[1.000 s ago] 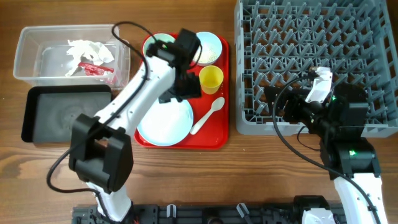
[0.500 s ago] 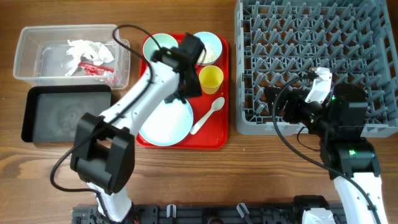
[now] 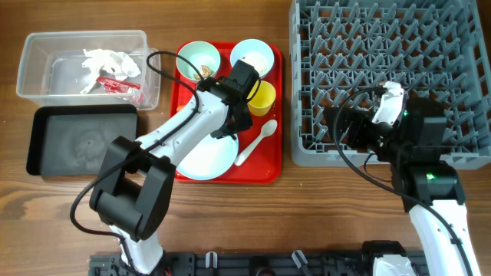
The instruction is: Sort waste into correct bins and load items into the dishwasher rack
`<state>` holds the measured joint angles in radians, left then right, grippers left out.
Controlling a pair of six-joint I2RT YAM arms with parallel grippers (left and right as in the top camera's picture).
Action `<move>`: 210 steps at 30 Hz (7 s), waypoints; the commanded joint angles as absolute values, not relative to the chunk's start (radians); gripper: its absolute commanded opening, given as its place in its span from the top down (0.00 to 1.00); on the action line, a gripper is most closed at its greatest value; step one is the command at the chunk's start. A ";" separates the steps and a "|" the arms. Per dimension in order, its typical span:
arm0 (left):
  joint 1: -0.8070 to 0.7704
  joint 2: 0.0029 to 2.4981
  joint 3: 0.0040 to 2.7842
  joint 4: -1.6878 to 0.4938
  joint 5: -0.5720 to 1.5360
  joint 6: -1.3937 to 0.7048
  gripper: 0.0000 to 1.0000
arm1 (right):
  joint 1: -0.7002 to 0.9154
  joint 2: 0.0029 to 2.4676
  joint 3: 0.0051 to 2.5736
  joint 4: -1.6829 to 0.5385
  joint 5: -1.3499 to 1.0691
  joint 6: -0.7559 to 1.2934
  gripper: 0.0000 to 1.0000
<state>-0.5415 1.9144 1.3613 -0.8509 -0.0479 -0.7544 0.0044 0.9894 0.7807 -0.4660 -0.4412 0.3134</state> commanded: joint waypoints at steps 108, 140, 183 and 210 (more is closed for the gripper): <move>0.502 1.545 0.845 -0.517 0.044 -0.693 0.31 | 0.252 1.014 0.800 -0.360 -0.441 0.342 0.01; -0.327 2.221 1.945 -0.933 -0.052 0.207 0.19 | 0.230 0.937 0.976 -0.713 -0.240 0.186 0.01; 0.331 1.898 1.602 -1.299 0.636 0.150 0.96 | 0.230 1.077 0.973 -0.681 -0.244 0.247 0.01; 0.964 1.898 1.357 -1.144 1.547 0.135 0.96 | 0.230 1.122 0.973 -0.745 -0.236 0.262 0.01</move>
<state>0.9405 1.8980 1.3636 -1.1313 1.5105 0.1806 0.2321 1.1156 0.9604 -0.7448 -0.2527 0.2493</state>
